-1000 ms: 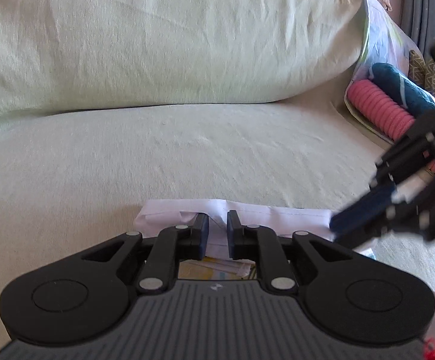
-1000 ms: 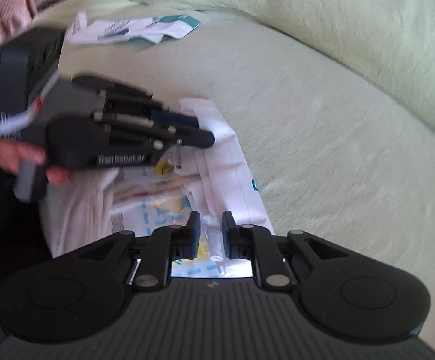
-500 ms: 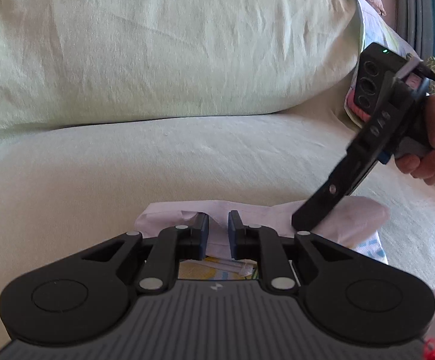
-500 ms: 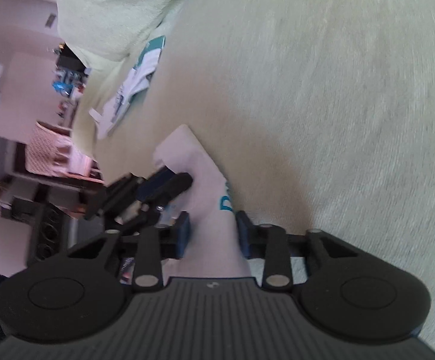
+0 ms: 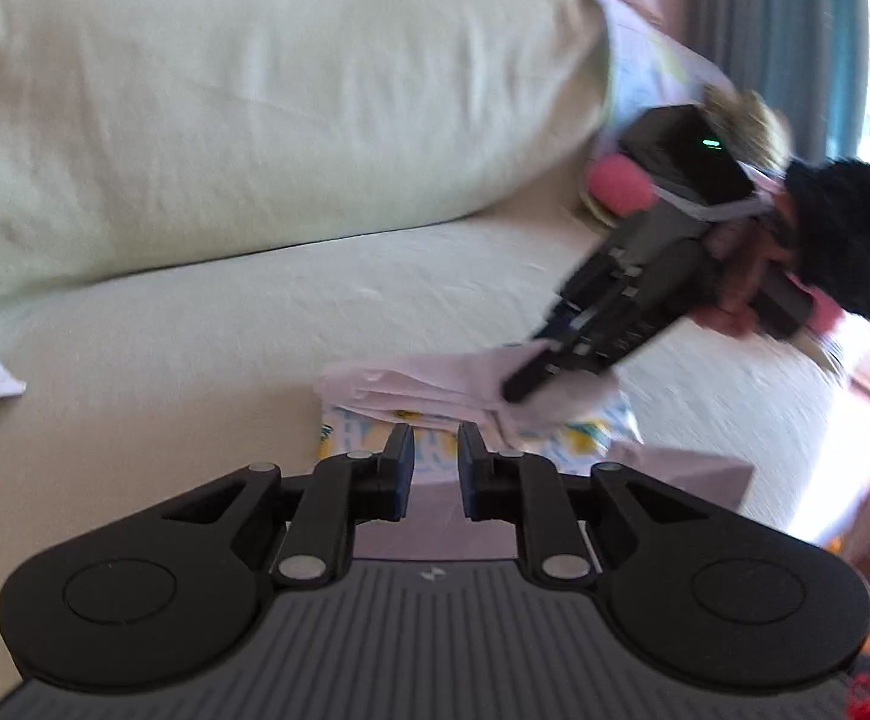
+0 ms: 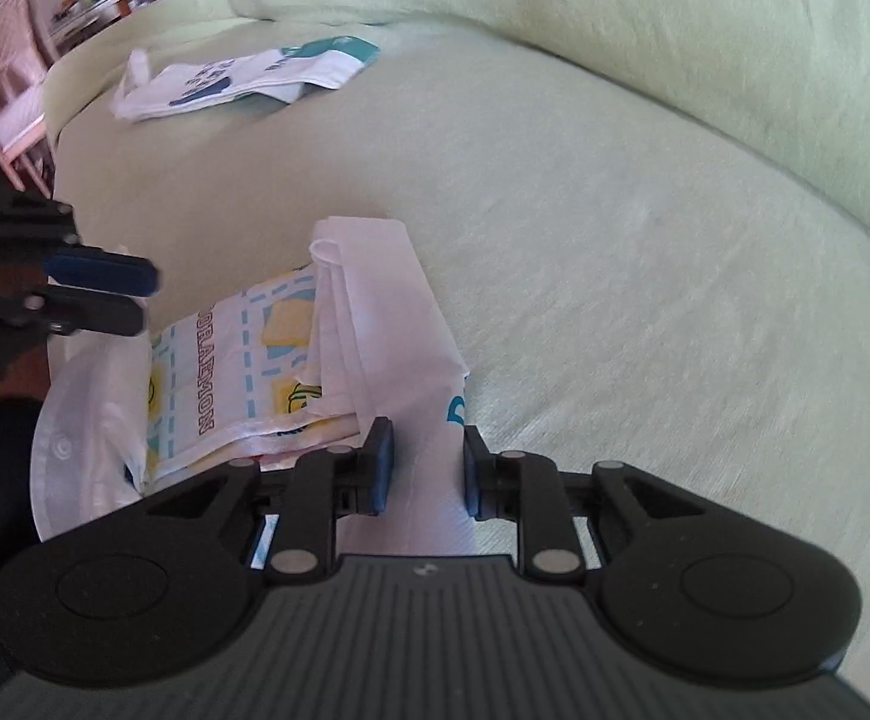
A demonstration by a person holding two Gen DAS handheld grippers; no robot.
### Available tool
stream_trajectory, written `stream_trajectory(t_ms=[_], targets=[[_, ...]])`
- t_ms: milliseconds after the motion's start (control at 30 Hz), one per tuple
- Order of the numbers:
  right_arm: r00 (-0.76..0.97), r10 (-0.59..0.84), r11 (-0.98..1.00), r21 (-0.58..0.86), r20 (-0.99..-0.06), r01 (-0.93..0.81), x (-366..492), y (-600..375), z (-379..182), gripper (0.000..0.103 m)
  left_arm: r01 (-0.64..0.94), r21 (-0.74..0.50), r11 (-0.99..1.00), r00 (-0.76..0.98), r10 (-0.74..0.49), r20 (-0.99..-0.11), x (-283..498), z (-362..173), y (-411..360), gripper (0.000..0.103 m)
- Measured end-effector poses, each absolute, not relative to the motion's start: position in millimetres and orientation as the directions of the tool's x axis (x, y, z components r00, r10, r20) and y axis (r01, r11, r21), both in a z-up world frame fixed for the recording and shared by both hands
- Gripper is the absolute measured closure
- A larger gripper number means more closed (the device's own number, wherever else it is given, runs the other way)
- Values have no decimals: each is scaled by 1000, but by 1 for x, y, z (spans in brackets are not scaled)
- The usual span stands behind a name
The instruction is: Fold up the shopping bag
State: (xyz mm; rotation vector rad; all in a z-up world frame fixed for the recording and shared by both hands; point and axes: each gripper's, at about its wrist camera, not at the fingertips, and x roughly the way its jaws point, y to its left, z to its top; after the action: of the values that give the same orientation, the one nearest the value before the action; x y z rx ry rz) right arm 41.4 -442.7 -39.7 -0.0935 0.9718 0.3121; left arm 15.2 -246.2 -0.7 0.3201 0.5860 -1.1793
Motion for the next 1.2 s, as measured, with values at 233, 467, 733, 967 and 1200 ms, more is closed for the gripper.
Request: stream_trajectory(t_ms=[233,467,733,967,1200], targets=[[546,168,951,-12,-821,-310,34,-433,-39,81,954,-100,283,196,-840,-506,-2,15,-221,83],[548,170,955,0,-819,-297,34,-435,-41,80,964,-49,262,183,-784,-593,-11,4,-233,83],[612,124,935,-115,-781,-336,18,-421,-40,81,896,-53,441,267,-630,-729,20,-35,-287,83],[845,-64,535,-733,-531,-420,-58,-347,-70,82,852,-90,515,286,-604,-744,30,-33,-299,83],[922,-62,88,-922,-382,-377,-110,-303,-109,83,814,-190,548,255,-632,-732,44,-39,-296,83]])
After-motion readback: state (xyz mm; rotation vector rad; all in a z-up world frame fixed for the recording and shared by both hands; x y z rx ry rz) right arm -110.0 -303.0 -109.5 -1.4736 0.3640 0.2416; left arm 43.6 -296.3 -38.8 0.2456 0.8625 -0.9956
